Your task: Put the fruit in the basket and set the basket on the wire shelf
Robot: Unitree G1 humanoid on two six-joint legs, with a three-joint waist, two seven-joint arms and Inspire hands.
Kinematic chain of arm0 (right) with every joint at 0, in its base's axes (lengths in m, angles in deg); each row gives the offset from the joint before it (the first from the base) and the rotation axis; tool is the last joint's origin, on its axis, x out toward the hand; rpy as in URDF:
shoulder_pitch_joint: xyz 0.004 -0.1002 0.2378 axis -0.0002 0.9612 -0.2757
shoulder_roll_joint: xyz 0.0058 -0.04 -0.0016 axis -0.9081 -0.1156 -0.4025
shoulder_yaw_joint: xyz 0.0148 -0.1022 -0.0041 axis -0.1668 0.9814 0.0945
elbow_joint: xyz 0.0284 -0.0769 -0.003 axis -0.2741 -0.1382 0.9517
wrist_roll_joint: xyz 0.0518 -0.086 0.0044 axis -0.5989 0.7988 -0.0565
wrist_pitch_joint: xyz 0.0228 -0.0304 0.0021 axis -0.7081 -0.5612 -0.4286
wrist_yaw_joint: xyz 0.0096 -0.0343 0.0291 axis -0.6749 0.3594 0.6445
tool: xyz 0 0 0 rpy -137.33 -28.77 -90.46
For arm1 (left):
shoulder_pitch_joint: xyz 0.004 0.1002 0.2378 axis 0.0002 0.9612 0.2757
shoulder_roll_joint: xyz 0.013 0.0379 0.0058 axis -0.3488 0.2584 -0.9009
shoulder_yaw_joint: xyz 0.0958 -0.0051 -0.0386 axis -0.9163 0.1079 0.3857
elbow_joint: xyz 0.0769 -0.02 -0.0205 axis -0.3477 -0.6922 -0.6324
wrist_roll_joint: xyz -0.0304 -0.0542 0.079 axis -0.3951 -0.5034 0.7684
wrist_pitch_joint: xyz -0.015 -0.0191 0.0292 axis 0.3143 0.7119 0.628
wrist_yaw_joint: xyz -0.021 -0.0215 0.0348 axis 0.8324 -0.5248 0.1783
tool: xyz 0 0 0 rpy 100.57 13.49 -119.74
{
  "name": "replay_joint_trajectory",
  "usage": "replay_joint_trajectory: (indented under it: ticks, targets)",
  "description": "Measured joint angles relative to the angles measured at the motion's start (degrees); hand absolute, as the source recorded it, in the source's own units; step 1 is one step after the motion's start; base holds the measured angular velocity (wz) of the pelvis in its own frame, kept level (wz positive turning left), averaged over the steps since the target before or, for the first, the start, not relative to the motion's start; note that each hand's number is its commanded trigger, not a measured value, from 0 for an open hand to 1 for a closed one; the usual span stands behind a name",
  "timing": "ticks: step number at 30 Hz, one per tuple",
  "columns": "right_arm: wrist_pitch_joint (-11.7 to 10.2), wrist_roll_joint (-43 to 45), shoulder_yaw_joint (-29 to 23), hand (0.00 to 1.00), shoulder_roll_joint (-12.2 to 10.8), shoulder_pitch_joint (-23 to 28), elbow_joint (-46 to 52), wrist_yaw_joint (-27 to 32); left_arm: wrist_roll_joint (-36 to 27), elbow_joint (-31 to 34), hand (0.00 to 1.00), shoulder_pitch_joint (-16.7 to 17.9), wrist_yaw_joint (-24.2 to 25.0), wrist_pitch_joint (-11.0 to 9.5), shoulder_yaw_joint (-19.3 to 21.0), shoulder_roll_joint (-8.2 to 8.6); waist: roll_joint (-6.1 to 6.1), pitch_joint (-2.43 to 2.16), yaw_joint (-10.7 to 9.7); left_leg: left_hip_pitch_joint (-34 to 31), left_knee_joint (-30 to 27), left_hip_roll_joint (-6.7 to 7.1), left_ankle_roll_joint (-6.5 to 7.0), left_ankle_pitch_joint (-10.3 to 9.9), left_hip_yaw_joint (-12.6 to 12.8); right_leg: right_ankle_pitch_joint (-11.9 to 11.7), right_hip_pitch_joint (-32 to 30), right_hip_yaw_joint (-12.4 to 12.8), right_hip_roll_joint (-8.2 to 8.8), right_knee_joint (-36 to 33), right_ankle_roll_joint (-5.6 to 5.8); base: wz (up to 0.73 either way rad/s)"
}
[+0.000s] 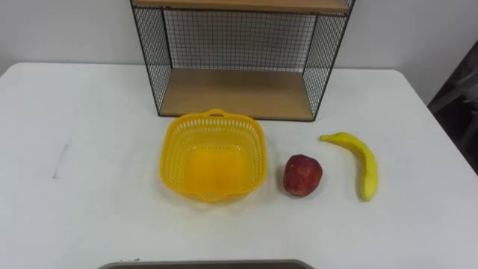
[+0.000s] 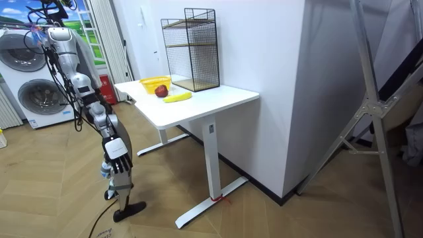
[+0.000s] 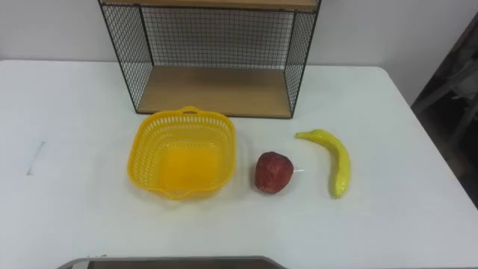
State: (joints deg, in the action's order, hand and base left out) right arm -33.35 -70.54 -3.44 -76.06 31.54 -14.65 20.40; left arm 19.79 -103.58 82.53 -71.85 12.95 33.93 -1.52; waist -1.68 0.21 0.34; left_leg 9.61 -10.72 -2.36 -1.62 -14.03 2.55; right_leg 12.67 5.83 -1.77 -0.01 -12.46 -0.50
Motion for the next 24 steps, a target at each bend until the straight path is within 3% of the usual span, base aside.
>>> replay_joint_trajectory:
  ticks: [16,22,24]
  targets:
    - [0.0,-1.4,0.4,0.0,0.0,-0.3,0.0,-0.7,0.0,0.0,0.0,-0.1,0.8,0.0,0.0,-0.12,0.29,-0.04,0.1,0.0,0.0,0.0,0.0,0.0,0.0,-0.2,0.2,0.0,-0.01,0.6,0.05,0.0]
    - [0.1,-8.0,0.3,0.0,0.2,-0.2,0.0,1.8,0.1,0.1,0.0,-0.1,0.7,0.0,0.0,-0.1,0.86,0.0,0.0,-0.4,0.1,-0.01,0.0,0.0,0.3,-0.2,-0.2,0.1,-0.03,0.7,0.1,0.0]
    - [0.0,-15.2,-1.3,0.0,0.4,0.5,0.0,4.0,0.0,0.0,0.0,-0.4,0.5,-0.1,0.3,-0.08,1.16,0.09,0.0,-0.5,0.1,-0.04,0.0,0.0,0.5,-0.3,-0.2,0.2,-0.03,0.7,0.11,-0.02]
